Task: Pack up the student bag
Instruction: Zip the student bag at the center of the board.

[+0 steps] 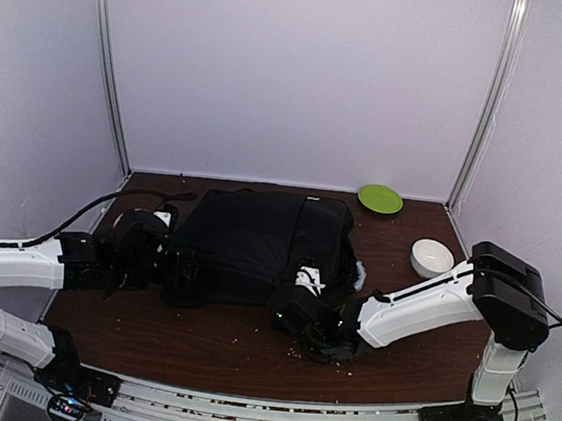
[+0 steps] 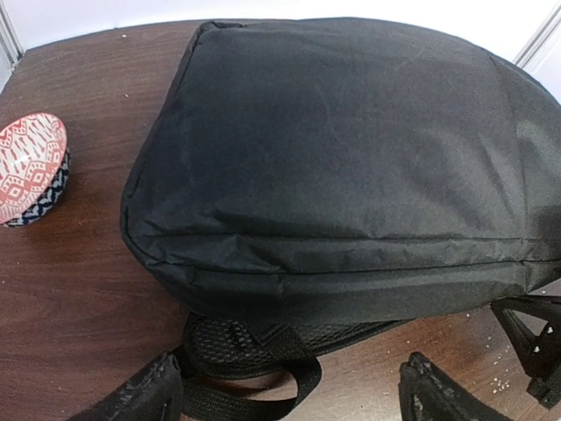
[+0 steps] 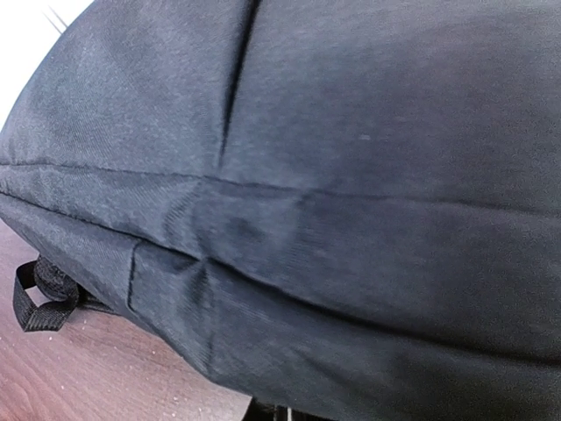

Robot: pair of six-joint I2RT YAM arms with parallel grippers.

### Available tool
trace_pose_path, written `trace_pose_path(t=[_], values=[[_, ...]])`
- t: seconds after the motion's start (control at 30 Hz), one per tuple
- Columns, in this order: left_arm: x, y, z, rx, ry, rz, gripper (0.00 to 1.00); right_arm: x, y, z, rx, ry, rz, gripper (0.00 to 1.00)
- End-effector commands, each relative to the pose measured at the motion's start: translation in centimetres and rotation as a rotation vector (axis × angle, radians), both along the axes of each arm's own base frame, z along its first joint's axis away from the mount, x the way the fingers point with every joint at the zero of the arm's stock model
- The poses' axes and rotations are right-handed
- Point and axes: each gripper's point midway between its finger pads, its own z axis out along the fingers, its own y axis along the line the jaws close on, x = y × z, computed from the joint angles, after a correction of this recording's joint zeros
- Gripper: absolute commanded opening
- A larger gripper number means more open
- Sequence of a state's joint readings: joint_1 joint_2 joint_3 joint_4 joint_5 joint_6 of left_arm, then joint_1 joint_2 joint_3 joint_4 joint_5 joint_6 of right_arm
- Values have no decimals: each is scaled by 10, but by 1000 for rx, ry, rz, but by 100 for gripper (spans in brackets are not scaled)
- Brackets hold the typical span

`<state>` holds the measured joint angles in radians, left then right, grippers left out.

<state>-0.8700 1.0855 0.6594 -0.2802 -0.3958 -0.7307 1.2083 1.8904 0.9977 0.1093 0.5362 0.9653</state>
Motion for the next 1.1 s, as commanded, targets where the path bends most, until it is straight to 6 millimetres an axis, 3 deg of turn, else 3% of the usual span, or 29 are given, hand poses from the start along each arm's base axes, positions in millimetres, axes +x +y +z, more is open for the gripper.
trace_pose_path(t=[0.0,0.23,0.57,0.87,1.07], values=[[6,-13,2,-65,-1,-9,87,1,-25,7,-29,-30,-34,0],[9,-25,-12,-89,44,-24,87,-3,-45,9,-31,-45,-58,0],[12,-41,-19,-133,88,-46,88,-4,-87,5,-45,-60,-117,0],[20,-56,-35,-147,135,-49,88,-3,-128,15,-64,-108,-170,0],[37,-59,-42,-166,162,-34,88,-6,-135,11,-56,-103,-161,0]])
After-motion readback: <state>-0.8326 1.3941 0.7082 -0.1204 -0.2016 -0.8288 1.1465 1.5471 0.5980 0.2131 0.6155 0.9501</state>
